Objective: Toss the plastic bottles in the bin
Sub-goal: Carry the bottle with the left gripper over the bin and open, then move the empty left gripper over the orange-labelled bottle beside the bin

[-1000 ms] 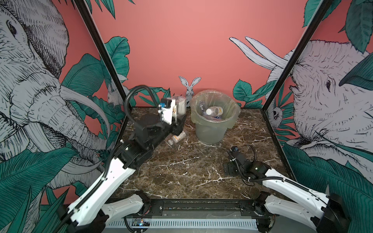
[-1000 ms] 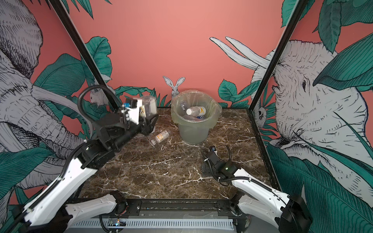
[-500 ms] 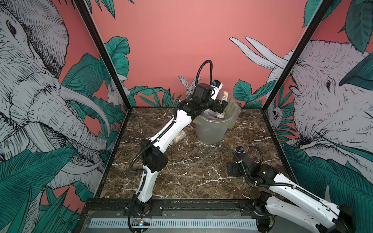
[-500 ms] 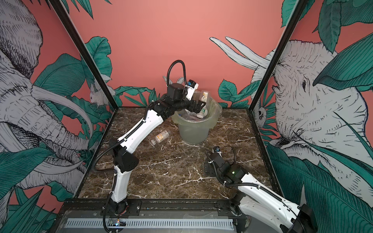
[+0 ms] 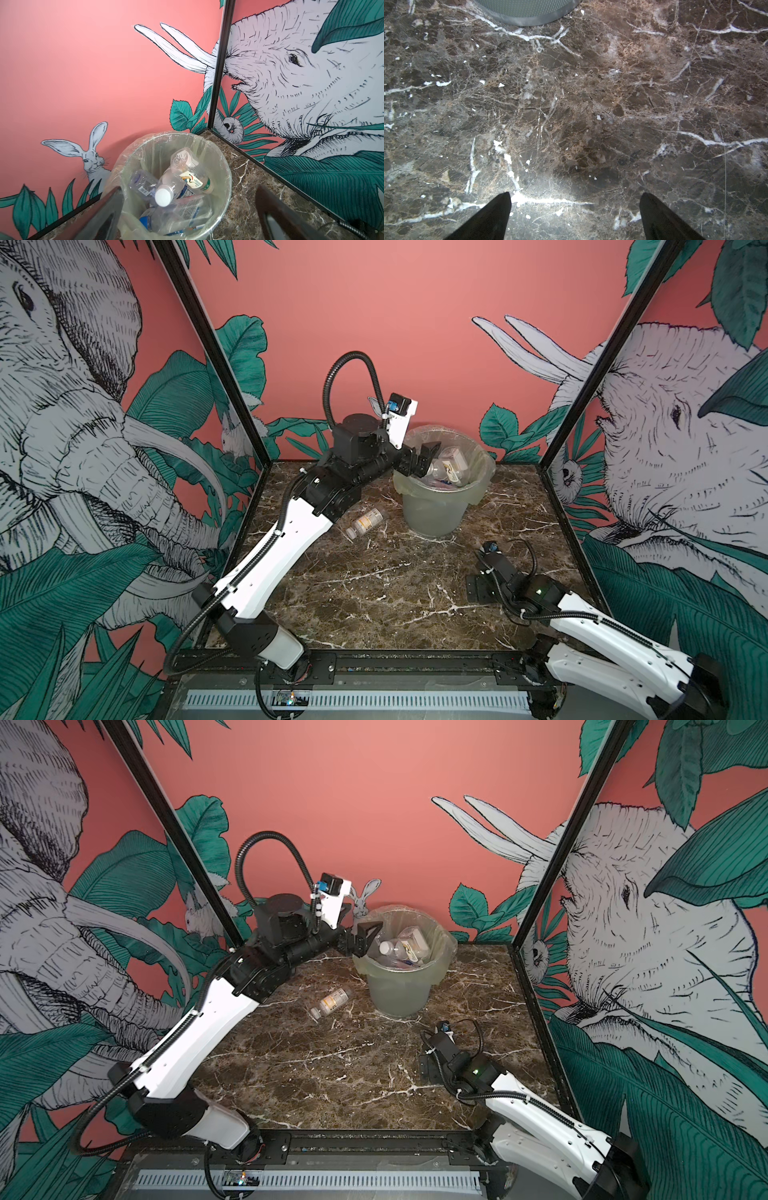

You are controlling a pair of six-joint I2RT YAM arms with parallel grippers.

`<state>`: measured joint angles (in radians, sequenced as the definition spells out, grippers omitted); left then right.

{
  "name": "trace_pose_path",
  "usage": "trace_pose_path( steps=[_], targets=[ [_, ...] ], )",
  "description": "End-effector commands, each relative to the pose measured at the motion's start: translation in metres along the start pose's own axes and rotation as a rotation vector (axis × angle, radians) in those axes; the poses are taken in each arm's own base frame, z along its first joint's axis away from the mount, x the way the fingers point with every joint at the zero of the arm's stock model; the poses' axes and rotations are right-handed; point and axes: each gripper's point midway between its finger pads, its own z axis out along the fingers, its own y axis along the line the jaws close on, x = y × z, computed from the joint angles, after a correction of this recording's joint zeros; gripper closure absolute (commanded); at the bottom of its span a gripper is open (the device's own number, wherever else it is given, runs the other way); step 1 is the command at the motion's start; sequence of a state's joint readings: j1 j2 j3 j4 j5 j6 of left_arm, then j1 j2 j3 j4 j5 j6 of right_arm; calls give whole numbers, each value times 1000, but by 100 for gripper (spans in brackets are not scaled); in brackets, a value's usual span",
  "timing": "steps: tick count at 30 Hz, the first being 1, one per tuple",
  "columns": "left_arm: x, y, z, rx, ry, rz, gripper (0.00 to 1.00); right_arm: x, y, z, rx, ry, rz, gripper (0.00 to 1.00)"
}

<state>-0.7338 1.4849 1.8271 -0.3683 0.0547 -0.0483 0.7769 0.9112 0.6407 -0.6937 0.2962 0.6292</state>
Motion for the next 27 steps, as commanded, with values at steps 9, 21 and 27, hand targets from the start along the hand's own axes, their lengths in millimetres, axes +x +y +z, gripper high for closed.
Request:
trace_pose_path(
  steps=[9, 21, 27],
  targets=[
    [113, 72, -46, -245, 221, -27, 0, -35, 30, -1, -67, -37, -10, 1],
    [234, 117, -67, -415, 487, -105, 1, -22, 26, 12, -43, 2, -36, 1],
    [284, 137, -56, -441, 590, -191, 1, -21, 29, 13, -56, 8, -26, 1]
  ],
)
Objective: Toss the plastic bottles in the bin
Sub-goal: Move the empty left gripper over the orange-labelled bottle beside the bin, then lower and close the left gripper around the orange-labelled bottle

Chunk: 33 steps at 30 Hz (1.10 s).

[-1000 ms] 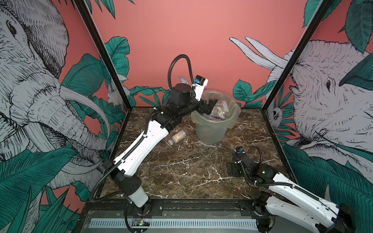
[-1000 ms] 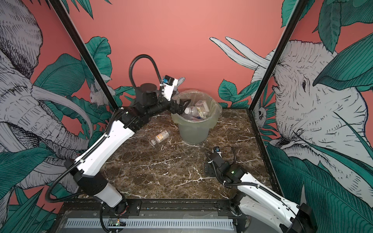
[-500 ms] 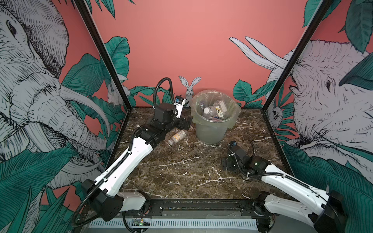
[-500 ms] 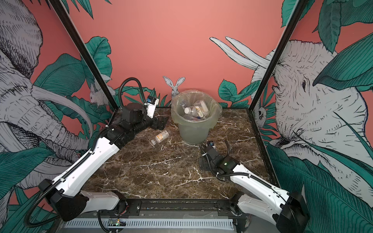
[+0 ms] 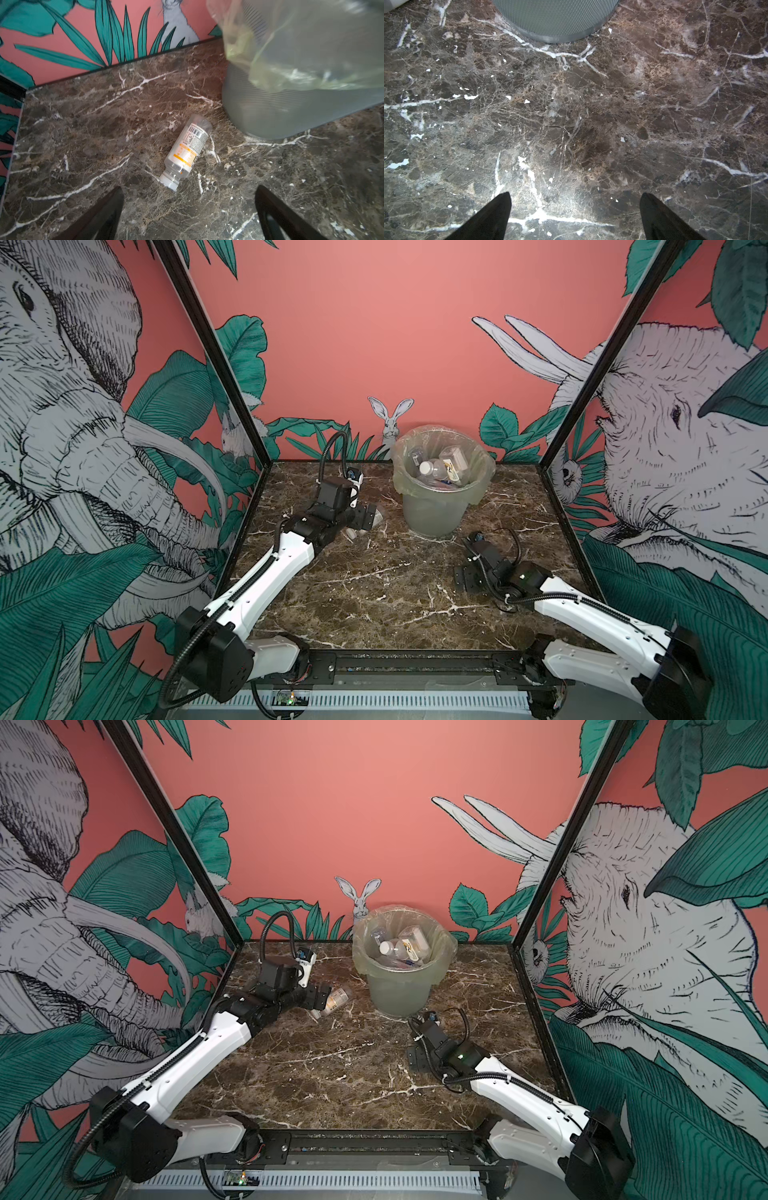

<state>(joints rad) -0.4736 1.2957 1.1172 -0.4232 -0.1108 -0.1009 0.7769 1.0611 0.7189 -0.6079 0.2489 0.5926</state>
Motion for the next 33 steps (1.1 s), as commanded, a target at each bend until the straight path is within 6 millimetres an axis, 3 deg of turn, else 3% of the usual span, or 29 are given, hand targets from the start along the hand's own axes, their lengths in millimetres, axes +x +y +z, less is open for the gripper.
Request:
trace_pose_path(
  steps=[1, 13, 25, 33],
  targets=[
    [16, 5, 22, 6, 55, -51, 0, 0, 2, 2, -12, -5, 6, 1],
    [42, -5, 95, 32, 238, -37, 0, -5, 18, 8, -59, 9, 22, 1],
    [59, 0, 139, 3, 380, 20, 1, 1, 12, 9, -41, 16, 18, 1],
    [74, 2, 151, 16, 439, 28, 4, 6, 7, 9, -28, 22, 20, 1]
  ],
)
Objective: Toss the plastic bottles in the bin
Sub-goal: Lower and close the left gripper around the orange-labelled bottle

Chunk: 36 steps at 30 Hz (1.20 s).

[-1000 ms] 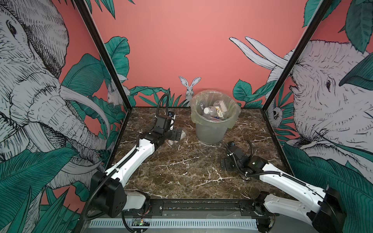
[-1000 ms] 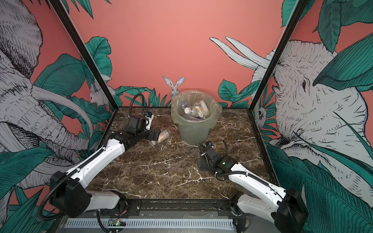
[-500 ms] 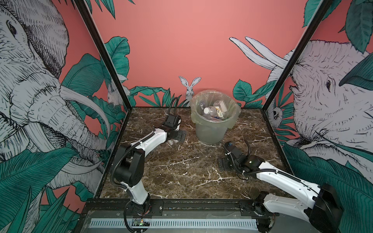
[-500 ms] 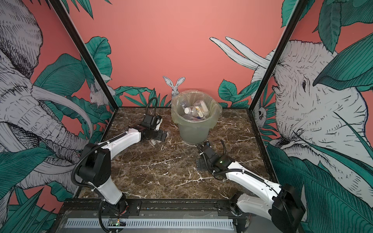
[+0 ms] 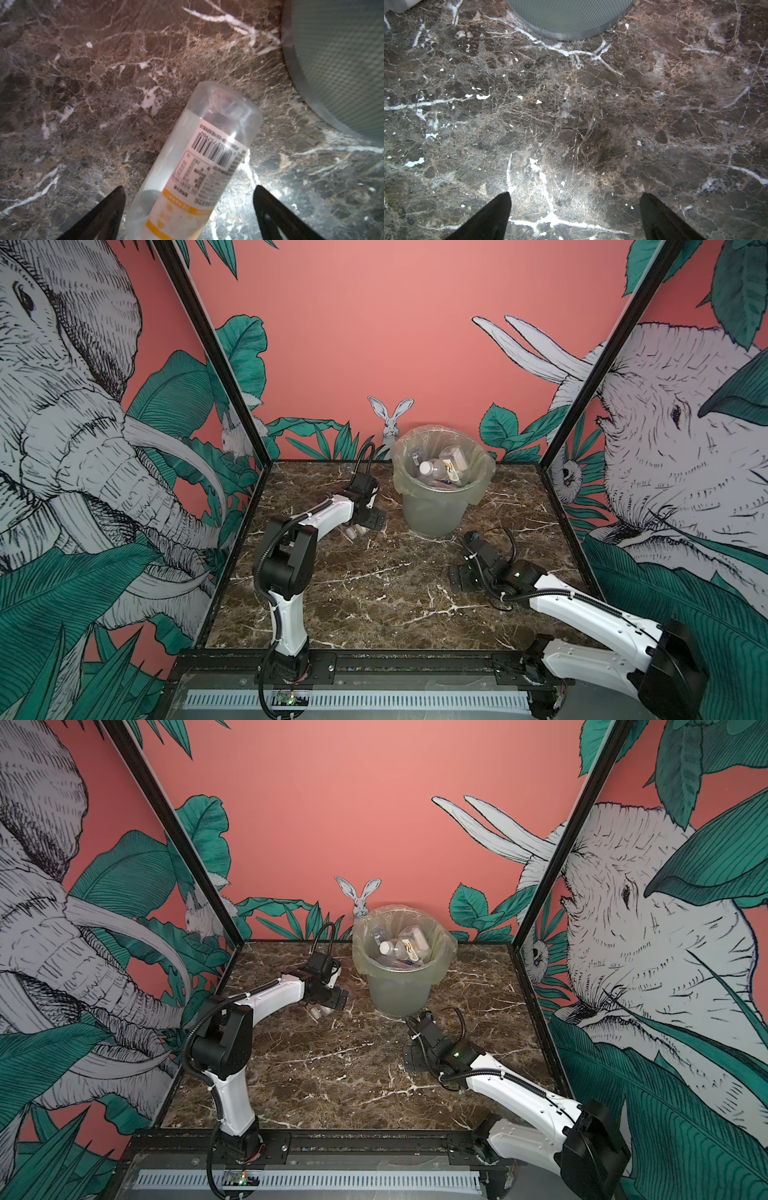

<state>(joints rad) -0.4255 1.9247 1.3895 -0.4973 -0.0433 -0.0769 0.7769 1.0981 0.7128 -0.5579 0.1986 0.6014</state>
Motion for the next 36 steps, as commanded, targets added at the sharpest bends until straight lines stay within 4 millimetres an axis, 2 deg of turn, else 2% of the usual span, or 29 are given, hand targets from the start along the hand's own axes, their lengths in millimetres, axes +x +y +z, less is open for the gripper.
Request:
trace_pose_path(
  steps=[1, 13, 31, 36],
  targets=[
    [-3, 3, -7, 6, 9, 12, 5, 6, -5, 1, 17, 4, 10, 1],
    [6, 2, 8, 16, 71, 35, 9, 4, -4, 1, 14, -2, 13, 1],
    [22, -4, 30, 49, 198, 50, 9, 5, -7, -1, 22, -2, 19, 1],
    [23, -5, 29, 55, 202, 45, 20, 5, -6, -2, 17, -3, 20, 1]
  ],
)
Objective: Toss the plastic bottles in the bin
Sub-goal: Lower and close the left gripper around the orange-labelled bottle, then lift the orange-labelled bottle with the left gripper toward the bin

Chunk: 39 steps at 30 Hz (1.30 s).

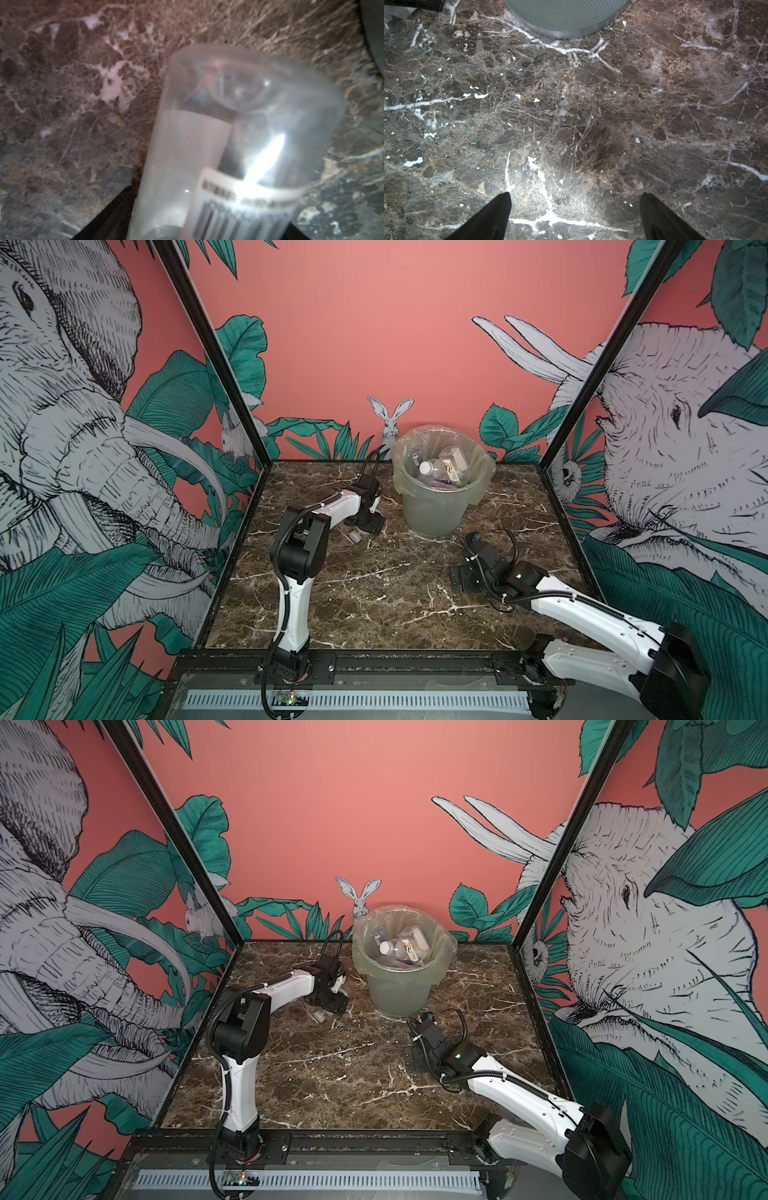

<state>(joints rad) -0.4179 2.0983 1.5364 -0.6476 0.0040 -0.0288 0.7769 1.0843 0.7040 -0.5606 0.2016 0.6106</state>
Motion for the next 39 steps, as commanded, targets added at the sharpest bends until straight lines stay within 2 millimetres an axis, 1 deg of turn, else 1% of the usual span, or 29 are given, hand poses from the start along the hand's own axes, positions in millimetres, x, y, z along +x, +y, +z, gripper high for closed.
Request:
trace_pose_path(
  steps=[1, 6, 7, 11, 17, 20, 25, 28, 34, 37, 39],
  targets=[
    [4, -1, -8, 21, 23, -3, 23, 3, -4, -1, 16, 1, 10, 1],
    [8, -5, -10, 40, 20, -13, 33, 4, -5, -2, 16, 0, 10, 1],
    [8, -5, -12, 42, 16, -17, 37, 4, -5, -2, 15, 0, 12, 1],
    [12, -8, -19, 58, -7, -33, 44, 5, -5, -1, 15, 2, 13, 1],
    [28, -15, -34, 92, -40, -61, 49, 6, -6, 0, 17, 0, 13, 1],
    [39, -18, -45, 112, -68, -79, 51, 8, -7, 1, 21, 1, 11, 1],
    [63, -31, -63, 175, -127, -115, 52, 13, -11, 4, 33, 7, 8, 1],
    [74, -39, -82, 197, -197, -115, 53, 16, -14, 7, 43, 7, 6, 1],
    [92, -58, -131, 192, -356, -71, 53, 23, -22, 10, 74, 11, -16, 1],
    [96, -63, -164, 211, -479, -90, 53, 26, -26, 11, 85, 9, -20, 1],
    [97, -66, -194, 238, -598, -105, 53, 27, -29, 10, 88, 1, -15, 1]
  ],
)
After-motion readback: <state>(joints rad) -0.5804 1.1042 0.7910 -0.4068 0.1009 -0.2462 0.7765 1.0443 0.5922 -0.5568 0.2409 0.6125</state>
